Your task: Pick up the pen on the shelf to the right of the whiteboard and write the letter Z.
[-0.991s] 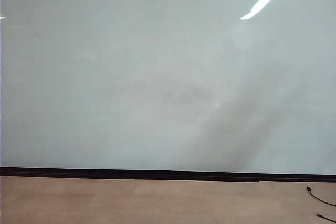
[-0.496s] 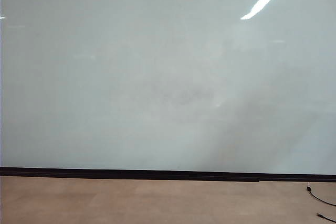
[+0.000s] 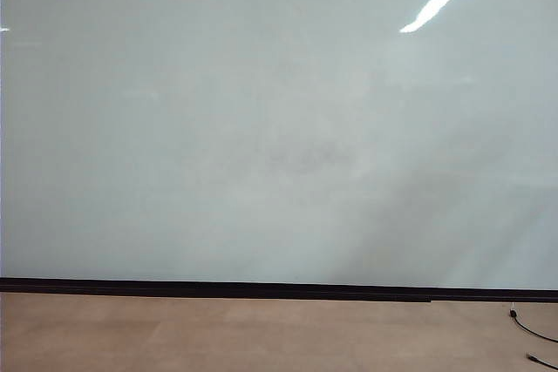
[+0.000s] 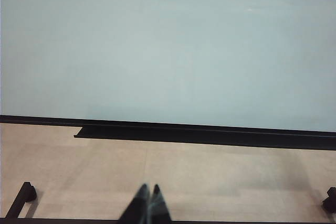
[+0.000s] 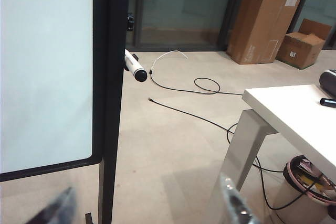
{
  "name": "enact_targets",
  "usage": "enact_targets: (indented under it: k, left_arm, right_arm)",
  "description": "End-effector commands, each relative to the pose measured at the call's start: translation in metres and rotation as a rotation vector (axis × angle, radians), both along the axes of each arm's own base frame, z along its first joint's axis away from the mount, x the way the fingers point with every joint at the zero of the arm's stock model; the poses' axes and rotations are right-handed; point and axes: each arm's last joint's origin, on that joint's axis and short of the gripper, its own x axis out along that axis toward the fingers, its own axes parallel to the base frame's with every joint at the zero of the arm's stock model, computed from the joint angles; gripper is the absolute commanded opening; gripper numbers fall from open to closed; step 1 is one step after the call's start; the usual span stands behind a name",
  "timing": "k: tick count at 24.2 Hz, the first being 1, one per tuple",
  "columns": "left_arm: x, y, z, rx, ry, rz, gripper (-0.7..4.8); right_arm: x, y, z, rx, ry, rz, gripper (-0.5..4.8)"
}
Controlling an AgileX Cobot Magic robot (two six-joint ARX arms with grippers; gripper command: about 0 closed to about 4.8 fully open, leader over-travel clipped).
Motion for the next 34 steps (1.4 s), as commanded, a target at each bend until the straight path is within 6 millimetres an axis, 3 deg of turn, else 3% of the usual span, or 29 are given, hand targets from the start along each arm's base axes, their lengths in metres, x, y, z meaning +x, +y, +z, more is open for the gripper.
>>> enact_targets:
  k: [1, 16, 20, 34]
  left_arm:
    - [0.000, 0.000, 0.002, 0.004, -0.013, -0.001, -0.05]
    - [0.000, 0.000, 0.002, 0.004, -0.013, -0.001, -0.04]
    - [0.000, 0.000, 0.002, 0.004, -0.013, -0.001, -0.04]
    - [0.000, 0.000, 0.002, 0.004, -0.013, -0.001, -0.05]
  right_arm:
    - [0.000, 0.000, 0.002, 0.002, -0.009, -0.004, 3.61]
    - [0.000, -0.003, 0.004, 0.046, -0.054, -0.019, 3.65]
    - [0.000, -0.006, 0.005, 0.060, -0.072, 0.000, 3.92]
    - [-0.001, -0.010, 0.014, 0.050, -0.167, 0.000, 3.68]
